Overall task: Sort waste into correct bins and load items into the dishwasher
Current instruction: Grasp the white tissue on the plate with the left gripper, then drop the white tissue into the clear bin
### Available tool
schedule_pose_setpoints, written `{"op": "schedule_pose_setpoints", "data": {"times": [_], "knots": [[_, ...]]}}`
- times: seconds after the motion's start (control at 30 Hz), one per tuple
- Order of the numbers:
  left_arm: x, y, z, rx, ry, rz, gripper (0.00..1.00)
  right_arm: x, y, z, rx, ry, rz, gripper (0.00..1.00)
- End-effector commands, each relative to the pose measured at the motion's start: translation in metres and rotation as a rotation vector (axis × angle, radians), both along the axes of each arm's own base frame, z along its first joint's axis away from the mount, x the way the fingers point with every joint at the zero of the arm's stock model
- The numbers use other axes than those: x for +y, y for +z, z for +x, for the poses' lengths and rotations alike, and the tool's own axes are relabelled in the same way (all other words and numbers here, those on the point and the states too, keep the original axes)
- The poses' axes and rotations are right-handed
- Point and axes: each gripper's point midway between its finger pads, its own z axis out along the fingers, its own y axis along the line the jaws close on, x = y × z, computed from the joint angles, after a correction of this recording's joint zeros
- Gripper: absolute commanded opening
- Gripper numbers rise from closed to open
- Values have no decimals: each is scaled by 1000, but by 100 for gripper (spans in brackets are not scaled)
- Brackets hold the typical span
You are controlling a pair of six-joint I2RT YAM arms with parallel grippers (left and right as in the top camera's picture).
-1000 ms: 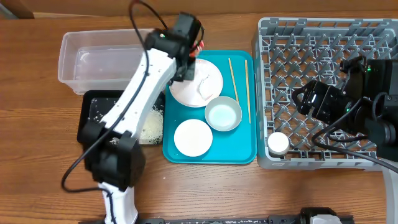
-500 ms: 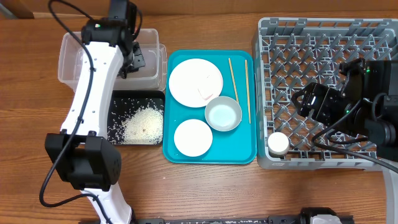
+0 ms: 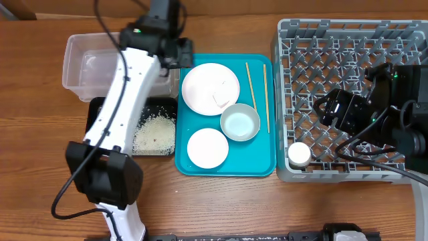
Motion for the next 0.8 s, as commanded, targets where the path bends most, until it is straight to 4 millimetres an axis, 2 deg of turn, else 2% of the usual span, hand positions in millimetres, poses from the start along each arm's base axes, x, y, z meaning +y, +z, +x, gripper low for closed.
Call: {"op": "schedule_pose_setpoints", "data": {"times": [0.0,0.1,0.2,0.4,0.43,0.47,0.5,0.6,0.67,0.77], "knots": [[-48,-16,-6,-21,-228,64,65,1,5,-1,-19,12,-5,90],[-68,-43,-5,-14,-252,130,67,1,5,-1,-19,12,-5,90],[-84,-82,-5,44,-282,136,69,1,5,-1,-20,12,-5,91],[-97,-153,-14,194,-319,112,68,1,5,-1,-19,12,-5,92],[-99,-164,-17,222,-327,103,66,1,5,-1,-19,13,-5,92],[-99,-172,-20,244,-329,103,60,1,5,-1,-19,12,-5,92],[-98,-178,-22,262,-330,104,48,1,5,-1,-19,12,-5,93],[-95,-183,-26,282,-323,118,19,1,5,-1,-19,12,-5,92],[-90,-174,-25,281,-299,129,4,1,5,-1,-19,13,-5,92],[-77,-145,-19,259,-232,144,4,1,5,-1,-22,21,-10,92]]}}
